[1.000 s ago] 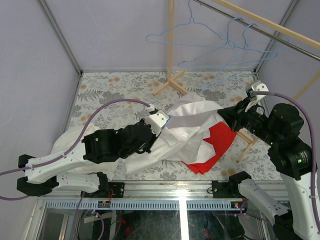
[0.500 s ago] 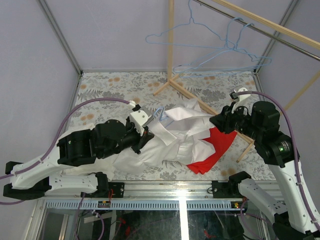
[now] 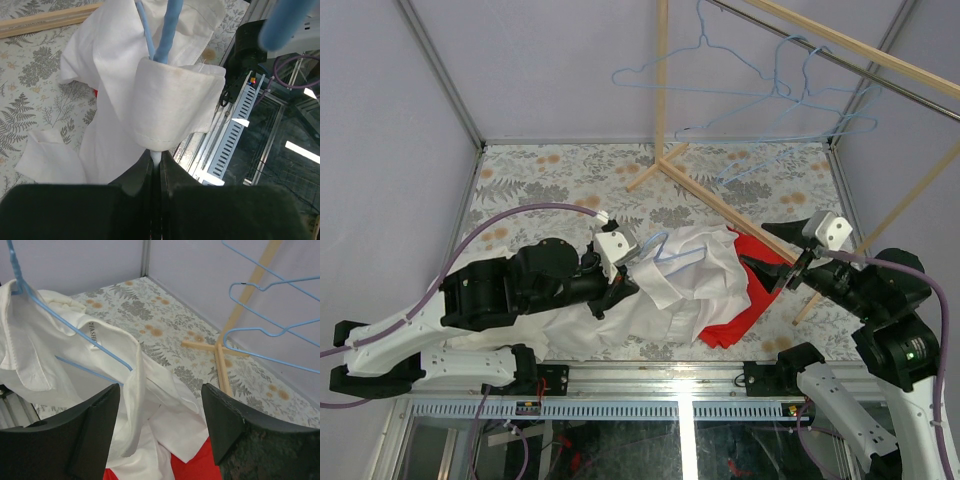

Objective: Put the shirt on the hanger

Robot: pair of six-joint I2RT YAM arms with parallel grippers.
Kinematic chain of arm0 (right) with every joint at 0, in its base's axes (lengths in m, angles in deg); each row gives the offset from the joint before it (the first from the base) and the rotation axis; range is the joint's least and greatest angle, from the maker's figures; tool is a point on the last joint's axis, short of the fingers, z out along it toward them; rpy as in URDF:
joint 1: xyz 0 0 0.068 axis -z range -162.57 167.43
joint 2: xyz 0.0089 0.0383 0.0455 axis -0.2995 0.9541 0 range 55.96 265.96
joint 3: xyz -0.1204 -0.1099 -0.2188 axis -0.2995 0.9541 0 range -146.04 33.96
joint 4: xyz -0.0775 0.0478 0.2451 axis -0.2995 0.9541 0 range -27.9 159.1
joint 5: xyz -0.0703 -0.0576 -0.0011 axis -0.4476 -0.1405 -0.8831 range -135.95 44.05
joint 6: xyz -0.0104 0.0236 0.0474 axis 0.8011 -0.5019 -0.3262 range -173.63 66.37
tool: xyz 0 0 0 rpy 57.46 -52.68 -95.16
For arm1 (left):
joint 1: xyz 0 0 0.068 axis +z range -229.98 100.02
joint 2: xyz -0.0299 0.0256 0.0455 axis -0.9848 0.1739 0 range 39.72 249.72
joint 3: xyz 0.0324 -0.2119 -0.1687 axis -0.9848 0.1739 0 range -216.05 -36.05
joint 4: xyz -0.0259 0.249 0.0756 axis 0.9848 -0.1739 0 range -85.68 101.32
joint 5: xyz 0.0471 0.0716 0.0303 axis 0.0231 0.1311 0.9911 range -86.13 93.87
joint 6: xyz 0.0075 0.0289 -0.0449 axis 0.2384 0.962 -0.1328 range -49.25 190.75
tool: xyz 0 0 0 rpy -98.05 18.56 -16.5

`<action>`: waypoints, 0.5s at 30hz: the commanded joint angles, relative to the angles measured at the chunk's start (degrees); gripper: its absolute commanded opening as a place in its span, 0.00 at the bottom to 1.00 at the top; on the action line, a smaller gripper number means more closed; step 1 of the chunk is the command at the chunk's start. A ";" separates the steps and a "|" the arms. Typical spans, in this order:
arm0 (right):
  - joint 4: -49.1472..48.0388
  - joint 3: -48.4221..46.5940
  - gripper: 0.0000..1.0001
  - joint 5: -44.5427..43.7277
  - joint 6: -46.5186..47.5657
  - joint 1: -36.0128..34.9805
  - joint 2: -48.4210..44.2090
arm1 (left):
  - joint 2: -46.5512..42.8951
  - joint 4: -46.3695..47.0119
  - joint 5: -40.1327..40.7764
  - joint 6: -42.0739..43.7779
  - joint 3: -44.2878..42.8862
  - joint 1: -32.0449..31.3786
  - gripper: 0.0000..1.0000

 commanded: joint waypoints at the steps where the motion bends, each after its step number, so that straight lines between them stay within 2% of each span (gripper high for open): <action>1: -8.42 4.05 0.73 8.71 4.44 0.31 0.49 | 0.19 2.27 -3.89 2.04 -0.82 -0.20 0.00; 5: -16.73 9.35 0.71 14.44 4.38 0.32 -1.19 | 1.79 0.81 -6.77 2.73 -1.74 -0.27 0.00; 15: -12.79 9.42 0.61 22.69 7.60 0.13 0.58 | 4.21 -1.07 -11.37 3.71 -2.41 -0.19 0.00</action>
